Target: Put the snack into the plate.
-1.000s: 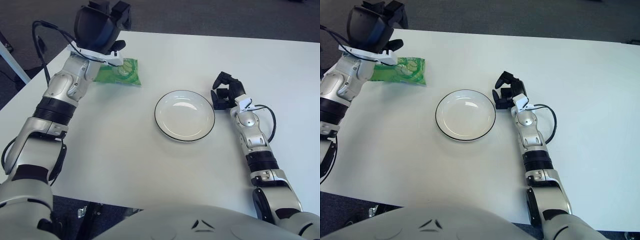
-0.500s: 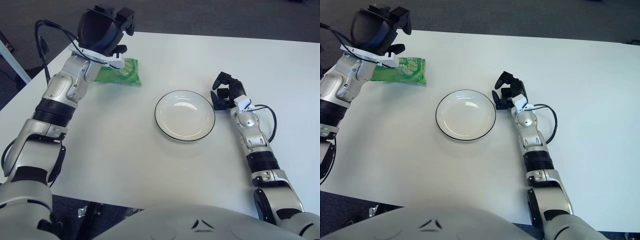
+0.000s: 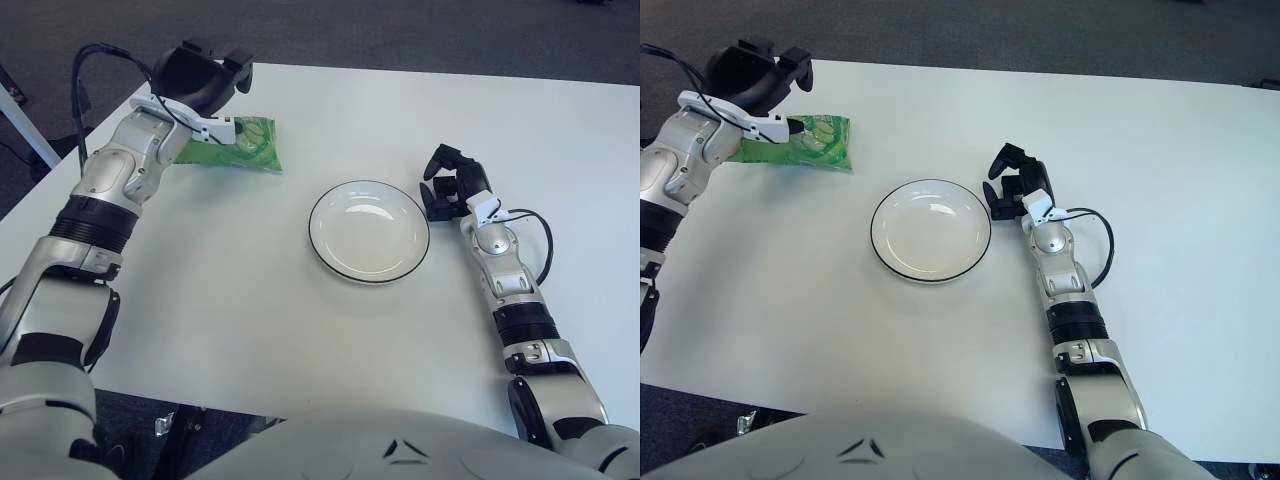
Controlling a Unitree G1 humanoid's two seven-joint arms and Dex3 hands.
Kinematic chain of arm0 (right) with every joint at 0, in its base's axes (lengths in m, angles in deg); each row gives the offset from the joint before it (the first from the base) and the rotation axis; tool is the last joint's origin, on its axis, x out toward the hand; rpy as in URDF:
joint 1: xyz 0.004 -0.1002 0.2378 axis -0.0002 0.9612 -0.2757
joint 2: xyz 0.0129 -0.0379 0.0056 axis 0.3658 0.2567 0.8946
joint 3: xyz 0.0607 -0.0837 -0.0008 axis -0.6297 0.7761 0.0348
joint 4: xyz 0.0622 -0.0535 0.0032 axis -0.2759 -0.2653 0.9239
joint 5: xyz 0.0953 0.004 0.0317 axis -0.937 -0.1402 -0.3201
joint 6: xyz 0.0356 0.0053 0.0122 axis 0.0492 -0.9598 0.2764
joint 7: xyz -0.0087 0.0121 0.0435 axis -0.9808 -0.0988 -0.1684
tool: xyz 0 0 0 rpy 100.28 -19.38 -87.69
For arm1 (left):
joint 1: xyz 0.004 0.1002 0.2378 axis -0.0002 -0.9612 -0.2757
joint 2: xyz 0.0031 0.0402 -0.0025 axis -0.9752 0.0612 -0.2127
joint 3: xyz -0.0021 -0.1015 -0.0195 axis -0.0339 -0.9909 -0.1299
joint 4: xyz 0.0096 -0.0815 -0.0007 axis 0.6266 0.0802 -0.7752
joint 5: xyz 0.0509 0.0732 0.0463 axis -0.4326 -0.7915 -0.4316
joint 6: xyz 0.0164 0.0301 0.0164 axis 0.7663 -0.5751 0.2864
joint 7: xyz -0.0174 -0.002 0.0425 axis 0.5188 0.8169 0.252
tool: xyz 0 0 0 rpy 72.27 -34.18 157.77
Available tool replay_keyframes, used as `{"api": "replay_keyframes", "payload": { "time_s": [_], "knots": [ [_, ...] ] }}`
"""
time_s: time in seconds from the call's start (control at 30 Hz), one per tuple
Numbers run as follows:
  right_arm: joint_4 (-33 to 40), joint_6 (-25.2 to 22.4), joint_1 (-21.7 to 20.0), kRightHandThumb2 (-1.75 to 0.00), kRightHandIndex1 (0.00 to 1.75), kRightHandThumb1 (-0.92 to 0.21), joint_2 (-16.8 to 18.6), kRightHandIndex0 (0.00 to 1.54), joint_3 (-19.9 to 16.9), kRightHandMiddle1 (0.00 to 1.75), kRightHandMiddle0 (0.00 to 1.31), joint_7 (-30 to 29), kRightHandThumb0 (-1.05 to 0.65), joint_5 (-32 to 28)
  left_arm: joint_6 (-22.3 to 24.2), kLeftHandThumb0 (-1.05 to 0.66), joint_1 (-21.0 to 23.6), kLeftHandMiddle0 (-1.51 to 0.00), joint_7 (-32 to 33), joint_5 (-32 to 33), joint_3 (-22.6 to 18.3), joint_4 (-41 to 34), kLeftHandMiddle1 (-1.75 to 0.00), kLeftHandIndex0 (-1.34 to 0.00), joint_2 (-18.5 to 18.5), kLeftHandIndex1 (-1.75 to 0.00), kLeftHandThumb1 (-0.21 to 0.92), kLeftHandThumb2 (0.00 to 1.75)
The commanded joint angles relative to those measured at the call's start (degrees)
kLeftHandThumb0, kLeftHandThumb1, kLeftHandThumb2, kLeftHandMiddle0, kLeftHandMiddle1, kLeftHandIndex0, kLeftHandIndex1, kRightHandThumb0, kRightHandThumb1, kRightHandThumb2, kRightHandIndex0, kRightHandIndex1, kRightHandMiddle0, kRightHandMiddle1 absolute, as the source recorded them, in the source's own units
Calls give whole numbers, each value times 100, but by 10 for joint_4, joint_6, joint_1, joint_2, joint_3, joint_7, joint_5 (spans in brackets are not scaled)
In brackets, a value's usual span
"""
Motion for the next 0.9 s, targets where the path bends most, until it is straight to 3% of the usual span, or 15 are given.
{"api": "replay_keyframes", "payload": {
  "time_s": [0.0,0.17,0.3,0.37,0.57,0.77,0.87],
  "knots": [
    [-27,-31,38,-143,175,-22,-5,133,4,175,69,9,-52,12,-9,-85,25,-2,-14,-3,7,20,-79,-1,-7,-103,84,52],
    [-28,-30,38,-143,175,-22,-6,133,5,175,69,7,-52,13,-21,-92,36,0,-21,-6,17,53,-54,0,-8,-86,91,48],
    [-27,-34,38,-143,175,-22,-6,133,5,175,69,4,-52,15,-39,-99,49,0,-30,-13,32,89,-19,0,-15,-55,92,58],
    [-26,-34,38,-143,175,-22,-5,133,5,175,69,4,-52,15,-49,-102,56,0,-37,-11,36,106,-10,0,-18,-39,92,59],
    [-30,-29,37,-143,175,-22,-7,133,6,175,69,5,-52,15,-57,-104,79,0,-65,0,47,167,-1,0,-6,-7,92,51],
    [-30,-25,37,-143,175,-22,-9,133,8,175,70,2,-52,21,-57,-105,102,0,-79,1,60,217,0,0,5,-1,92,37],
    [-30,-32,37,-143,175,-22,-8,133,8,175,70,4,-52,20,-47,-105,131,0,-73,-9,80,291,0,0,27,0,92,26]
  ]
}}
